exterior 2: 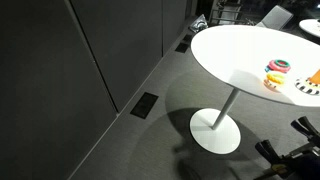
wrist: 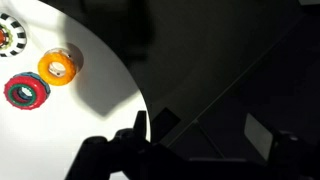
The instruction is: Put the orange ring on the stake
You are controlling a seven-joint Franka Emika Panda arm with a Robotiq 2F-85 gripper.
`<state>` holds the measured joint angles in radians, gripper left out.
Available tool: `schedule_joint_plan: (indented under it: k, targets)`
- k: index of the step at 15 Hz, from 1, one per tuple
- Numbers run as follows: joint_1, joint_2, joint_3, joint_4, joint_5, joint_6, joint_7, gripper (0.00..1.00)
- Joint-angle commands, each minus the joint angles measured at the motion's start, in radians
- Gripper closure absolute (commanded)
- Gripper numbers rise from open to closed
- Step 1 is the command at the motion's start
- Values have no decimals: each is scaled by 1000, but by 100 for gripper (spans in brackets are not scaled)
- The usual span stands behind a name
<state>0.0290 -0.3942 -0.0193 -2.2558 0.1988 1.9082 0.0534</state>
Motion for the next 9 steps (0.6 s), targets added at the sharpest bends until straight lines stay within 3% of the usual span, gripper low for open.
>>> schedule_joint_plan:
  k: [1, 9]
  targets:
    - [-8, 0, 6, 4, 2, -4, -2, 0]
    - [-26, 26, 12, -4, -49, 19, 8, 0]
